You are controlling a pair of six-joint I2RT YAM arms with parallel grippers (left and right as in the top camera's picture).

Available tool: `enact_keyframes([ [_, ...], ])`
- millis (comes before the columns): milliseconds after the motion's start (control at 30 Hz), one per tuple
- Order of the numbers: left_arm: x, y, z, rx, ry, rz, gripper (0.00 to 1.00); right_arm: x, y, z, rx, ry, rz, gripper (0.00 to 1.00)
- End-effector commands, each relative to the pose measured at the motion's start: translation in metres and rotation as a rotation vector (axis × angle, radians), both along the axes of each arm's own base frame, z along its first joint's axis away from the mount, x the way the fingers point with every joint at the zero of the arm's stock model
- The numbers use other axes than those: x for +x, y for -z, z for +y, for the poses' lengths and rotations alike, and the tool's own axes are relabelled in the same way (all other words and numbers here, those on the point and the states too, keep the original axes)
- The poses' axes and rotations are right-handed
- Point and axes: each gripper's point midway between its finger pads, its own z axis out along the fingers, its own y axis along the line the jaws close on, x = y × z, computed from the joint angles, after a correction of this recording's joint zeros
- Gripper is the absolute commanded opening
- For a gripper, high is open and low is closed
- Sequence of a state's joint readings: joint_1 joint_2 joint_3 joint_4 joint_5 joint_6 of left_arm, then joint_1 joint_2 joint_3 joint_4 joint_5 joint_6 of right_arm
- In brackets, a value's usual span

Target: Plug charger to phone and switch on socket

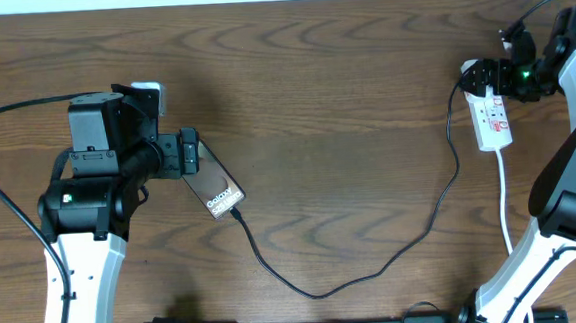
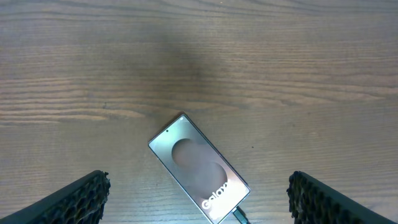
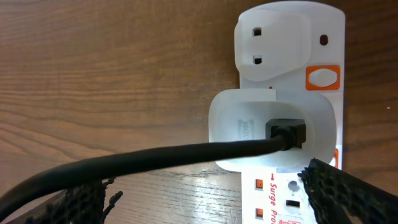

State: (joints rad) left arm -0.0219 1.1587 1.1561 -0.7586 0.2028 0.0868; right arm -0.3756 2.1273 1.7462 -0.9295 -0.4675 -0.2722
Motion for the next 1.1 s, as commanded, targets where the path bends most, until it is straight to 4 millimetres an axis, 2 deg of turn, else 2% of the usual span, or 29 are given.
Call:
enact_keyframes([
  [0, 0.001, -0.002, 0.002, 0.021, 0.006, -0.008, 0.92, 0.003, 0.007, -0.001, 0.009, 0.011, 0.014, 0.99],
  [200, 0.001, -0.002, 0.002, 0.021, 0.006, -0.007, 0.92, 0.0, 0.014, -0.011, -0.043, 0.044, 0.049, 0.99],
  [567, 0.001, -0.002, 0.002, 0.021, 0.006, -0.008, 0.92, 0.001, 0.017, -0.012, -0.048, 0.046, 0.051, 0.99],
  [800, 0.001, -0.002, 0.002, 0.021, 0.006, -0.008, 0.92, -0.002, 0.049, -0.01, -0.015, 0.066, 0.123, 0.99],
  [1067, 0.001, -0.002, 0.002, 0.021, 0.006, -0.008, 0.92, 0.0, 0.051, -0.011, -0.018, 0.066, 0.116, 0.99],
])
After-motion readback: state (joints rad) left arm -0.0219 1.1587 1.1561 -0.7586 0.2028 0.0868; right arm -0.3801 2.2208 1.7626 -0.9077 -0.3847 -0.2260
